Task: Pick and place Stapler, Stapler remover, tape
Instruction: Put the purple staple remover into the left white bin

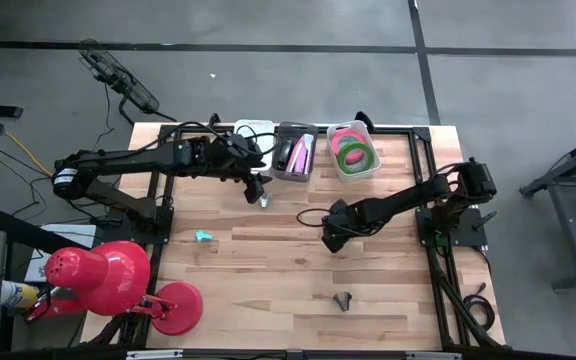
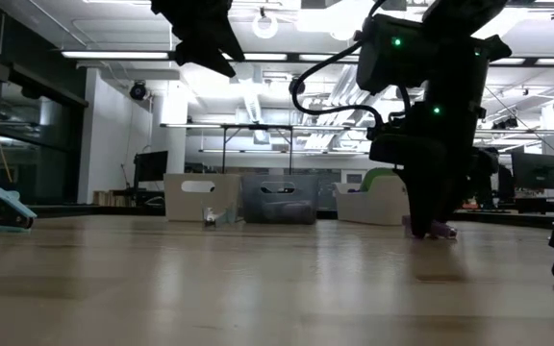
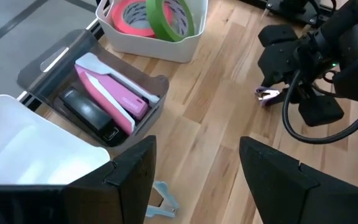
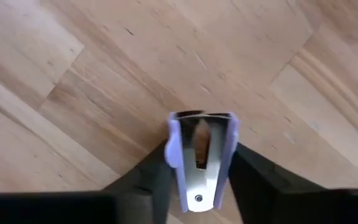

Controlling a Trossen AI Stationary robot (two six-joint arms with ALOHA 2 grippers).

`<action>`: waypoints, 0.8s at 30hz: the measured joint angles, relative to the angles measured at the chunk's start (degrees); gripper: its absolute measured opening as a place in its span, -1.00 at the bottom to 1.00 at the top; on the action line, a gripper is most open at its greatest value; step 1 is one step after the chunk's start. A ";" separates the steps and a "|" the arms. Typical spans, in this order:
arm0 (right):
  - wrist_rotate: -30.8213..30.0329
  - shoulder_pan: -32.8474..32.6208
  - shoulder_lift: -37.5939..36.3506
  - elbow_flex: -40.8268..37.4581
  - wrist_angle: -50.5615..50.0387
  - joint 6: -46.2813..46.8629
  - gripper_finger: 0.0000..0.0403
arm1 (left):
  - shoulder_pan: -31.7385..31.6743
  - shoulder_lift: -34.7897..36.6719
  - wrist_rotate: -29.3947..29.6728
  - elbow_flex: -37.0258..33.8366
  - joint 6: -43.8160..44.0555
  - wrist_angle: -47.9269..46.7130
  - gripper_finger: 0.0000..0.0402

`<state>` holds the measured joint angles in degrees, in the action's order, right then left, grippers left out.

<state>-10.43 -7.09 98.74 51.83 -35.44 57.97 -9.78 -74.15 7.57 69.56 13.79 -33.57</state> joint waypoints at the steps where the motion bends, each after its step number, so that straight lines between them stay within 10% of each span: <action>1: 0.11 0.00 0.00 0.00 -0.02 -0.30 -0.42 | 0.02 0.00 0.00 0.00 0.09 0.01 0.12; 24: -1.75 13.21 -21.13 -0.28 4.07 -21.18 -0.60 | 0.00 0.00 2.03 -0.02 1.54 4.91 0.12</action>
<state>-12.19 6.12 77.61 51.55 -31.37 36.79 -9.78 -74.15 9.61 69.54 15.33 -28.65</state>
